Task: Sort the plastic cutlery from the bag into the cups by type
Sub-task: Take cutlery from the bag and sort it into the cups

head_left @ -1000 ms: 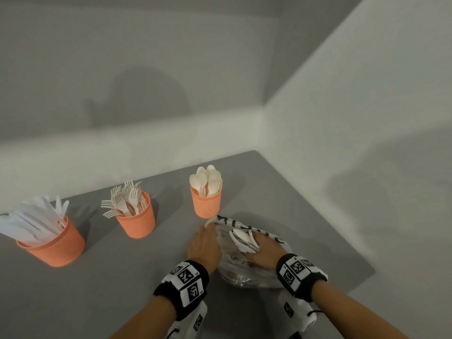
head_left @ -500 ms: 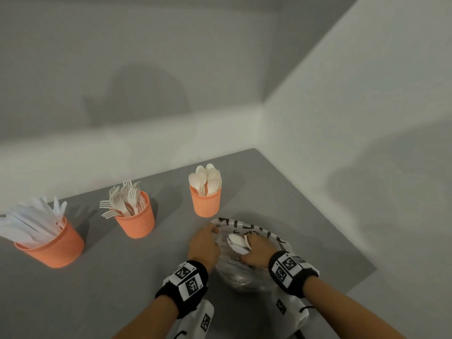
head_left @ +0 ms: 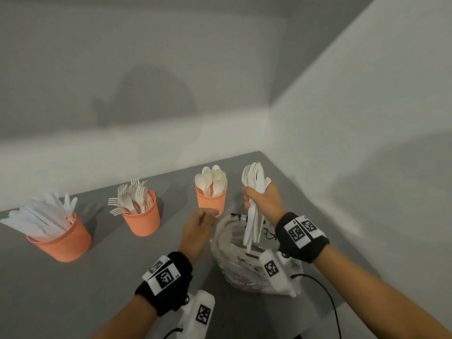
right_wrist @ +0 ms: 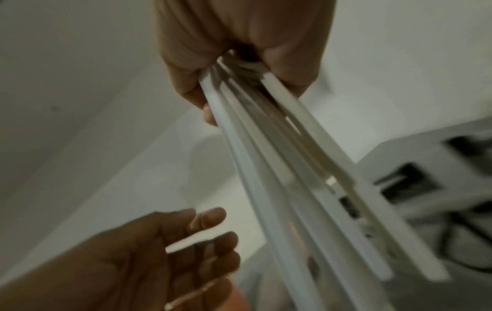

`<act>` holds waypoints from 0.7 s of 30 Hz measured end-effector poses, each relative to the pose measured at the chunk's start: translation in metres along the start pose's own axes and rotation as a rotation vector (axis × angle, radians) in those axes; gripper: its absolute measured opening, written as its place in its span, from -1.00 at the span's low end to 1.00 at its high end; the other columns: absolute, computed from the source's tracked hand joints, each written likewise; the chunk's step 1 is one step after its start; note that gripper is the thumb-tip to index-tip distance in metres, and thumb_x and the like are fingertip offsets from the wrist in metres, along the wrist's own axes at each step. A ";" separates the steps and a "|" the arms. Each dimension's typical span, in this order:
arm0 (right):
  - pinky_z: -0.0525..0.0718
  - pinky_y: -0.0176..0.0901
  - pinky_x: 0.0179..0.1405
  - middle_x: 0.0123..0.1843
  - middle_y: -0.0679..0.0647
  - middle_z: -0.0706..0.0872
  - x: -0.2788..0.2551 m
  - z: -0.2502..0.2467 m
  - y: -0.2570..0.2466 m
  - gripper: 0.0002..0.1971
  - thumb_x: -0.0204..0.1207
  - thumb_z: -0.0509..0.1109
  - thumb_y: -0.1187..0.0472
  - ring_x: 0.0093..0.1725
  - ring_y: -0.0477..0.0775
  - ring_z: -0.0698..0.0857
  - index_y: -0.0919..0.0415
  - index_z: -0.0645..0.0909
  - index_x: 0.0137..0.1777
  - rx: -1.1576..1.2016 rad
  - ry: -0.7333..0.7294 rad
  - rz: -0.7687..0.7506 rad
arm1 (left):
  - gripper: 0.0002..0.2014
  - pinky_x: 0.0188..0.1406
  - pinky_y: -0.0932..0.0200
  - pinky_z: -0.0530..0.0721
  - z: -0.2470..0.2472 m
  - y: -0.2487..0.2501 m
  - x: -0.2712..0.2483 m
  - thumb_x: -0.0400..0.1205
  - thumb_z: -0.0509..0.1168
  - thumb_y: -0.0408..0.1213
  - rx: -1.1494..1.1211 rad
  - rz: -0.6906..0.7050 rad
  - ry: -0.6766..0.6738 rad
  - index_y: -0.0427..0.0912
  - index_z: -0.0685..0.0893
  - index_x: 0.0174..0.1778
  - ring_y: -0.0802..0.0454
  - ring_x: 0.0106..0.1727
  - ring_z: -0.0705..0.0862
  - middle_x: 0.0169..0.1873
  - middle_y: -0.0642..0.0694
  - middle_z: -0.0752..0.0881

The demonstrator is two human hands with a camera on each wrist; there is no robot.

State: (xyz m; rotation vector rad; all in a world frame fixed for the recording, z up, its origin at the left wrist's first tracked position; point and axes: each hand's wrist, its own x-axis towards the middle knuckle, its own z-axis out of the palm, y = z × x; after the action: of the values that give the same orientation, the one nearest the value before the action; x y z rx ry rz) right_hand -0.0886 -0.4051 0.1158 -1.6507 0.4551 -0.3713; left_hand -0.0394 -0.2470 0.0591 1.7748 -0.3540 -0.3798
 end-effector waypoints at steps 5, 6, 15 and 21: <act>0.56 -0.34 -0.56 -0.62 -0.02 0.56 0.002 0.050 -0.022 -0.72 0.42 0.30 0.53 -0.65 -0.14 0.54 0.25 0.47 -0.46 0.144 0.028 -0.053 | -0.69 -0.19 0.08 0.60 -0.027 -0.007 -0.013 0.71 0.04 -0.15 -0.614 -0.543 -0.034 -0.27 0.58 -0.10 -0.09 -0.22 0.61 -0.23 -0.23 0.63; 0.55 -0.36 -0.58 -0.62 -0.01 0.55 0.001 0.063 -0.023 -0.72 0.41 0.30 0.53 -0.66 -0.13 0.53 0.25 0.47 -0.46 0.158 0.030 -0.053 | -0.63 -0.19 0.03 0.60 -0.033 -0.011 -0.015 0.72 0.01 -0.07 -0.684 -0.632 -0.054 -0.31 0.57 -0.05 -0.13 -0.20 0.60 -0.21 -0.27 0.62; 0.62 -0.31 -0.47 -0.44 0.01 0.65 -0.023 0.157 -0.010 -0.83 0.38 0.40 0.52 -0.54 -0.22 0.64 0.26 0.55 -0.21 0.218 -0.088 -0.040 | -0.59 -0.49 0.13 0.77 -0.082 0.002 -0.025 0.75 -0.03 -0.15 -0.954 -0.575 0.034 -0.38 0.62 -0.03 -0.08 -0.43 0.76 -0.38 -0.25 0.77; 0.56 -0.32 -0.59 -0.57 0.01 0.60 -0.033 0.192 0.007 -0.71 0.36 0.26 0.62 -0.65 -0.15 0.56 0.21 0.55 -0.33 0.285 -0.099 0.075 | -0.63 -0.30 0.15 0.67 -0.107 -0.004 -0.043 0.64 -0.02 -0.17 -0.764 -0.525 -0.051 -0.26 0.67 -0.14 -0.02 -0.32 0.66 -0.37 -0.15 0.71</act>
State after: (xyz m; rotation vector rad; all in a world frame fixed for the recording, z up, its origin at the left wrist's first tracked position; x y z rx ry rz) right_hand -0.0237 -0.2239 0.0854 -1.3647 0.3705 -0.2829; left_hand -0.0311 -0.1337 0.0818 1.0784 0.2227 -0.8102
